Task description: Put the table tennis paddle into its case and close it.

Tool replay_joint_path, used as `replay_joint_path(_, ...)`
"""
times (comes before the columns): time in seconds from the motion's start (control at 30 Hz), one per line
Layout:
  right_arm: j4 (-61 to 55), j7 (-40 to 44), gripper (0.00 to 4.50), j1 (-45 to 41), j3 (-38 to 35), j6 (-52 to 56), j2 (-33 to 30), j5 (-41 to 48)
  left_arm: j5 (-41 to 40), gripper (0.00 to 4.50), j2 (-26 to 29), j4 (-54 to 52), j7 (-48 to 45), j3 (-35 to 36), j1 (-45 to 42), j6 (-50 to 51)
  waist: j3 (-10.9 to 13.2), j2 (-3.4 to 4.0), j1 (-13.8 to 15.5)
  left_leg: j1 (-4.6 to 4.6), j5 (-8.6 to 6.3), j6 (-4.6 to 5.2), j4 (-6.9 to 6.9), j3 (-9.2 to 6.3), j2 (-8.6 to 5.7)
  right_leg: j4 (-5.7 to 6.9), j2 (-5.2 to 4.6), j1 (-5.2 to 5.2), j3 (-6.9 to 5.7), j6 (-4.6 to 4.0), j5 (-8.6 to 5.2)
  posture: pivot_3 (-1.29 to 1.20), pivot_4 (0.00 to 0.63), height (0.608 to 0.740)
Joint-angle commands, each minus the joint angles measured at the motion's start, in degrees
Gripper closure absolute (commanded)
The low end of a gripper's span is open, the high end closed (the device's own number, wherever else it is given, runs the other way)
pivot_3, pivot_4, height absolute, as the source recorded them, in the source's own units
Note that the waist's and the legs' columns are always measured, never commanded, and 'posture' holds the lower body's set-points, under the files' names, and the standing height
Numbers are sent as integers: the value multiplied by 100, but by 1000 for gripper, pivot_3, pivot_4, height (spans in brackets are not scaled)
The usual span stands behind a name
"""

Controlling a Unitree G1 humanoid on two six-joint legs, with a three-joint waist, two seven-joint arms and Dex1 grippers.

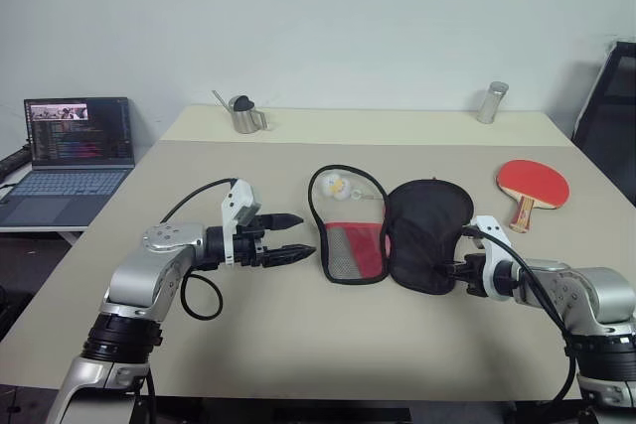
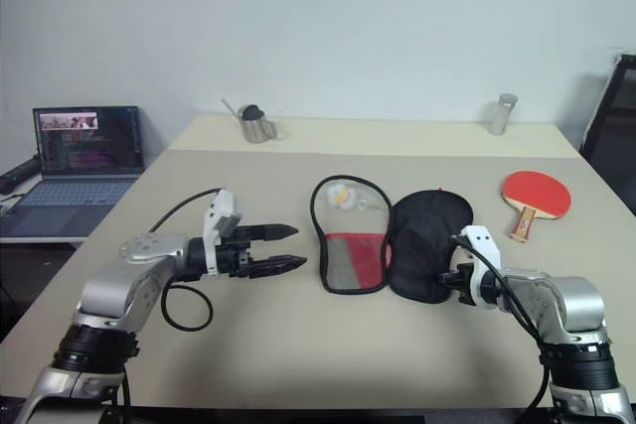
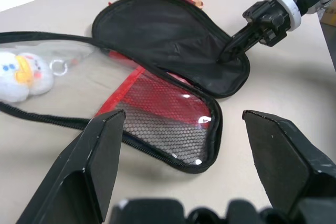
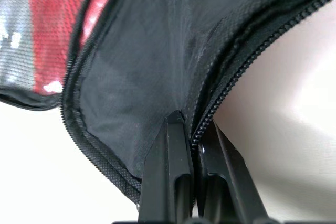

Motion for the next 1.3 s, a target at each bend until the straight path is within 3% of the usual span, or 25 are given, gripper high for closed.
replay_joint_path(0.03,141,106,4485,-209,-58,-184,-181,-97,-8,591,7,-68,-73,52,-87,-146,0,0,0,0,0,0,0,0,0,0,0,0,0,0,0,0,150,740)
replay_joint_path(0.4,483,145,4485,-430,-41,-412,-226,-371,19,591,-80,30,-116,62,-122,-316,0,0,1,-1,0,0,1,0,0,0,0,0,0,0,0,0,150,740)
replay_joint_path(0.77,-70,61,731,-129,-338,-194,-330,-381,57,591,-157,1,-69,57,-96,-427,0,0,2,-1,0,0,1,0,0,0,0,1,0,0,0,0,150,740)
replay_joint_path(1.0,-493,-462,731,-325,-1250,-331,-196,-391,-100,591,-224,-257,54,127,-104,-275,2,1,5,-1,0,0,1,-1,0,0,-1,0,-1,0,0,0,150,740)
replay_joint_path(1.13,-405,-795,731,-390,-1276,-737,-46,-641,-111,591,-310,-266,30,43,-358,-283,2,1,-1,1,0,0,0,0,2,1,2,1,0,0,0,0,150,740)
replay_joint_path(1.3,516,-1291,731,-704,-995,-1725,7,-1351,98,591,-656,54,124,-124,-977,-508,2,1,5,-1,1,0,4,4,-3,1,1,2,2,3,2,0,150,740)
